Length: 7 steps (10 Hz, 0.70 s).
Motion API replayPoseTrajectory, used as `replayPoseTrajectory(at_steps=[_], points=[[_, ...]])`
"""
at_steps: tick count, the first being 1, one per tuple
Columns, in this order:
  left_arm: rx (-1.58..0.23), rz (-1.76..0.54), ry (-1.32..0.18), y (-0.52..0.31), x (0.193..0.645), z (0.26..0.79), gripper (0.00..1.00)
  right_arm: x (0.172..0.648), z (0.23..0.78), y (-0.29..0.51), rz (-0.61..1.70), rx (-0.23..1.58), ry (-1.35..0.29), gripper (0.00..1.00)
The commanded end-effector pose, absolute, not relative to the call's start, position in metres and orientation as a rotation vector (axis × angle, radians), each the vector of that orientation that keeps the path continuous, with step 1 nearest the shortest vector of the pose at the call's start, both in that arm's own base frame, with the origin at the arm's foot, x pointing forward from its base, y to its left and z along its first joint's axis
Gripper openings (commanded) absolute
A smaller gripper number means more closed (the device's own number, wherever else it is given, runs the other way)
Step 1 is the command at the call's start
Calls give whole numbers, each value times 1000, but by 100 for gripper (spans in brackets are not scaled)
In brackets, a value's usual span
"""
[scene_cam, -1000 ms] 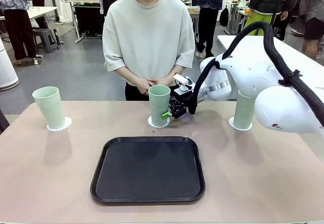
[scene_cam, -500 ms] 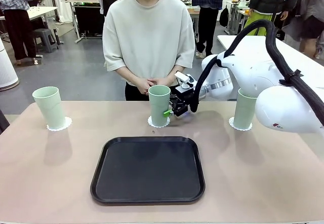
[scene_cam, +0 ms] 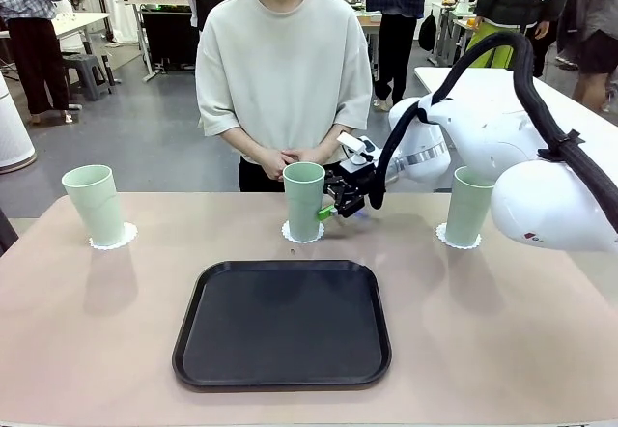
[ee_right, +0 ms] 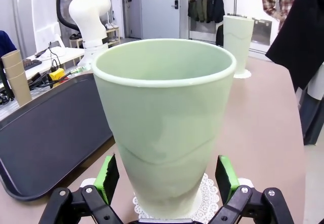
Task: Place coasters on the table and set cups on them.
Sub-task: Take one Reusable plastic cup from the Flat Tray and place it on a coaster set by the human.
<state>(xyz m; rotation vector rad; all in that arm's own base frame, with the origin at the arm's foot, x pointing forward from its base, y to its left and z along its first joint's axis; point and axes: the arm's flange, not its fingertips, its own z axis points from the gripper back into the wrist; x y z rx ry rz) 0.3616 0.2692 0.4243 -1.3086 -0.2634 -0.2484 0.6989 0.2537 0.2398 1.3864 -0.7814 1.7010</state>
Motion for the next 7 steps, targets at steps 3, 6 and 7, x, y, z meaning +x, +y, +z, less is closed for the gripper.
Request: replayPoseTrajectory(at_steps=[3, 6, 7], points=[[-1309, -223, -274, 268, 363, 427, 100, 702, 256, 242, 1692, 1286, -719, 100], [-1309, -223, -274, 268, 363, 427, 100, 704, 265, 231, 1680, 1207, -699, 100], [-1309, -223, -274, 268, 363, 427, 100, 704, 266, 229, 1677, 1196, -692, 100]])
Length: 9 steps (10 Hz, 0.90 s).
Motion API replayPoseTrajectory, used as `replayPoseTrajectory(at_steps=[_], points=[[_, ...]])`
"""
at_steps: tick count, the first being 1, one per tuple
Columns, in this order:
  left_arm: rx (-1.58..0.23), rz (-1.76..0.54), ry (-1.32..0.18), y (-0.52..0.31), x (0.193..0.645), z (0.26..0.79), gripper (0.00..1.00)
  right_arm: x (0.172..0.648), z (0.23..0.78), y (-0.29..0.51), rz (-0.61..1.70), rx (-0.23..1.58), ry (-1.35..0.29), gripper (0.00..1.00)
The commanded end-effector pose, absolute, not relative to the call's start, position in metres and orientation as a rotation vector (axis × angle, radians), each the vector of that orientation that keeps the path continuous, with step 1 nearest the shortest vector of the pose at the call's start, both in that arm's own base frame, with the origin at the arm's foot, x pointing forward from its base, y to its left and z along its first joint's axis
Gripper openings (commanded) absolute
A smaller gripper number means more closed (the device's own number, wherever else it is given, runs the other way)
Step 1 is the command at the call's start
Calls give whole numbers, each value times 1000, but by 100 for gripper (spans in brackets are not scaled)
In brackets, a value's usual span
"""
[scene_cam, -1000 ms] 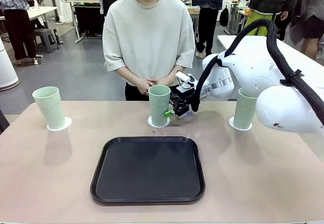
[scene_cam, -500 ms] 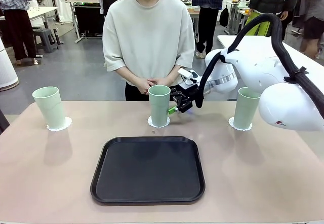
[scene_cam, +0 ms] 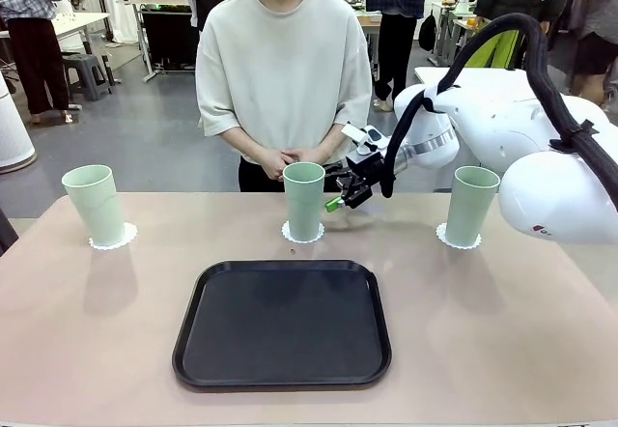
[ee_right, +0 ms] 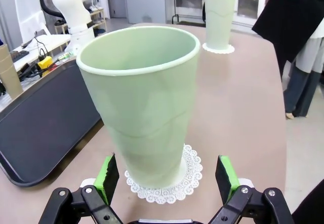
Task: Place coasters on the table and set cups on them.
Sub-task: Take one Reusable plastic cup from the Flat Tray and place it on a coaster set by the human.
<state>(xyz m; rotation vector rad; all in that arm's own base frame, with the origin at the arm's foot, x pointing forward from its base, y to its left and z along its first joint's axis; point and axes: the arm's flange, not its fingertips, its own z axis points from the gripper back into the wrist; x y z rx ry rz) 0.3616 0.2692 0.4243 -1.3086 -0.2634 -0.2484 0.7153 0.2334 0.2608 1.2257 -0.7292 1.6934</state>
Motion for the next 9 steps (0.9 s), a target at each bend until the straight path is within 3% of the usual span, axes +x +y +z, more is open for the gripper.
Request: replayPoseTrajectory(at_steps=[1, 6, 9], points=[[-1309, -223, -274, 268, 363, 427, 100, 703, 268, 228, 1679, 1182, -682, 100], [-1309, -223, -274, 268, 363, 427, 100, 694, 300, 207, 1662, 980, -605, 100], [-1309, -223, -274, 268, 363, 427, 100, 647, 365, 189, 1634, 640, -476, 100]])
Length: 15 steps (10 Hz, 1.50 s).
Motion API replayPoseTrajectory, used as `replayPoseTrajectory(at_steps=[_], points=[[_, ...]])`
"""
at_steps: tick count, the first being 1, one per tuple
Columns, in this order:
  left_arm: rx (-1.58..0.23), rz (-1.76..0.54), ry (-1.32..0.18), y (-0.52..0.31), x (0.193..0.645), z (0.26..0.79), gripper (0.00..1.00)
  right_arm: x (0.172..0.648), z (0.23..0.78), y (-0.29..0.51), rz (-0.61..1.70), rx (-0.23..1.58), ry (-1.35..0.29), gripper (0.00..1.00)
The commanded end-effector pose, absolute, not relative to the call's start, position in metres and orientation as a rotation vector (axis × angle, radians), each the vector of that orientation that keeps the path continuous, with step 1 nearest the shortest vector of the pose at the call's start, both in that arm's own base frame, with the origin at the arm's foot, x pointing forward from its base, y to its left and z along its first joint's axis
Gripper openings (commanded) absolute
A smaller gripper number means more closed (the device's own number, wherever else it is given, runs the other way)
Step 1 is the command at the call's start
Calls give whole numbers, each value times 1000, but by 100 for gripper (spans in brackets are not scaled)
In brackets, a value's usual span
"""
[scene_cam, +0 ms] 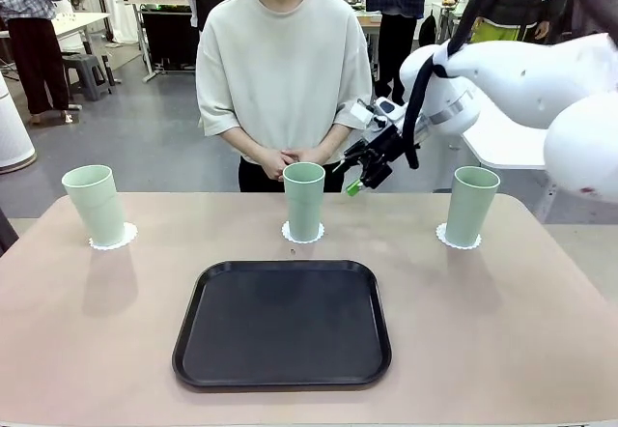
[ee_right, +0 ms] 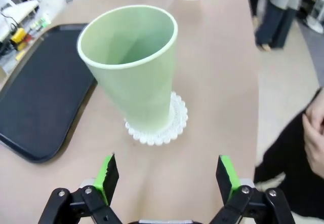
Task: Place coasters on the table and set cups on them.
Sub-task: Take one Reusable plastic cup from the Flat Tray and place it on a coaster set by the human.
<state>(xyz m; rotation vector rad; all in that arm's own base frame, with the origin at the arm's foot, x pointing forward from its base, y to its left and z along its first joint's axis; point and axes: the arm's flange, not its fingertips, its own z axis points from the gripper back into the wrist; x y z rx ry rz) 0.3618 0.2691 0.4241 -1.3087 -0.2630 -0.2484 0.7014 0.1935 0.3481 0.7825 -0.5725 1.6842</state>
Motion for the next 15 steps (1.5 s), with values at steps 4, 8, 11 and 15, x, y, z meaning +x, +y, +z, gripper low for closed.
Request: replayPoseTrajectory(at_steps=[4, 8, 11, 15], points=[[-1309, -223, -274, 268, 363, 427, 100, 532, 472, 202, 1456, 251, -309, 100], [-1309, -223, -274, 268, 363, 427, 100, 439, 531, 250, 1192, 107, -194, 100], [-1309, -223, -274, 268, 363, 427, 100, 440, 534, 242, 976, 40, -68, 100], [-1309, -223, -274, 268, 363, 427, 100, 422, 539, 252, 1116, 82, -184, 100]])
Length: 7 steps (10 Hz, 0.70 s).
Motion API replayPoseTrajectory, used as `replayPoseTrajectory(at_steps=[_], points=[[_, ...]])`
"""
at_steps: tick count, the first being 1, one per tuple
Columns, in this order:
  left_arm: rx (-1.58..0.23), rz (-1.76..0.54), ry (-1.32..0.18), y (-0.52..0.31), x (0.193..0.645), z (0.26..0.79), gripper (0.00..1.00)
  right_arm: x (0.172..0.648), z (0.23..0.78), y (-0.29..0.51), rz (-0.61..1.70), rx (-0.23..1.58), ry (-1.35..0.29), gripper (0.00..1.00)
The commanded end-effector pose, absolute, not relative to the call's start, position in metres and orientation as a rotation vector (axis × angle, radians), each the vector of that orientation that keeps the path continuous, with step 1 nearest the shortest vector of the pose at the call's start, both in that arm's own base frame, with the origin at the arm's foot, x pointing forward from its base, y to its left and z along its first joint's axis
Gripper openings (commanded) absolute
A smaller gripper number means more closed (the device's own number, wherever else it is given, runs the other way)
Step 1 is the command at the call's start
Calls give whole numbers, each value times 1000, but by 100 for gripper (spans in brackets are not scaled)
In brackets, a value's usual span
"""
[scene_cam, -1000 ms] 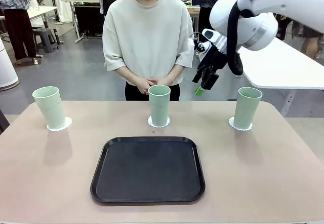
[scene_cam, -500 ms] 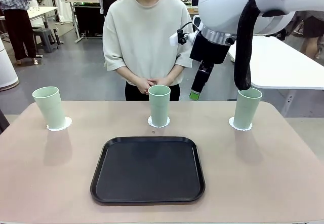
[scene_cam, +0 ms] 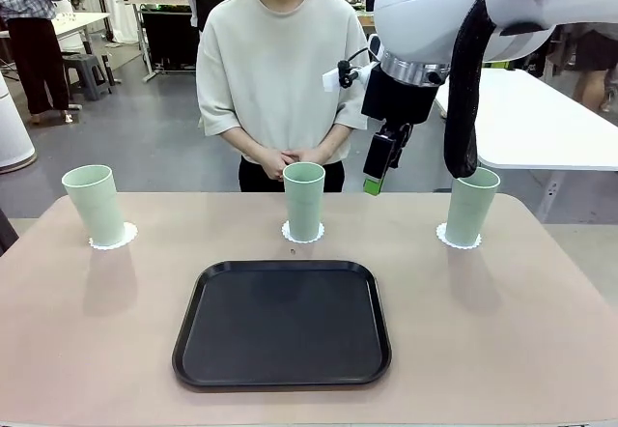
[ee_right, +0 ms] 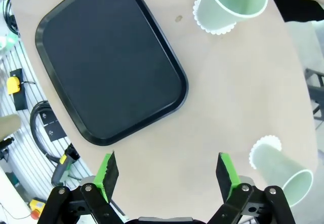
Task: Place coasters on the table and set cups on them.
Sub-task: Take one Reusable plastic cup from the Flat Tray and place it on a coaster set by the human.
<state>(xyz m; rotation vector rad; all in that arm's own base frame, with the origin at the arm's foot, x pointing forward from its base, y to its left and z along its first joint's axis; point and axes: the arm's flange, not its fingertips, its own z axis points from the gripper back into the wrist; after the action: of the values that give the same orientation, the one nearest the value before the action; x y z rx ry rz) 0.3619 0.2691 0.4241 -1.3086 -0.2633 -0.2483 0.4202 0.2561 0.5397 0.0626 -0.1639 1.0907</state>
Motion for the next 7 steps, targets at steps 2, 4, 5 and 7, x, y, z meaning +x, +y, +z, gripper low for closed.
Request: replayPoseTrajectory(at_steps=[2, 4, 5, 7], points=[[-1309, -223, -274, 268, 363, 427, 100, 422, 539, 252, 1116, 82, -184, 100], [-1309, -223, -274, 268, 363, 427, 100, 422, 539, 252, 1116, 82, -184, 100], [-1309, -223, -274, 268, 363, 427, 100, 422, 539, 252, 1116, 82, -184, 100], [-1309, -223, -274, 268, 363, 427, 100, 422, 539, 252, 1116, 82, -184, 100]])
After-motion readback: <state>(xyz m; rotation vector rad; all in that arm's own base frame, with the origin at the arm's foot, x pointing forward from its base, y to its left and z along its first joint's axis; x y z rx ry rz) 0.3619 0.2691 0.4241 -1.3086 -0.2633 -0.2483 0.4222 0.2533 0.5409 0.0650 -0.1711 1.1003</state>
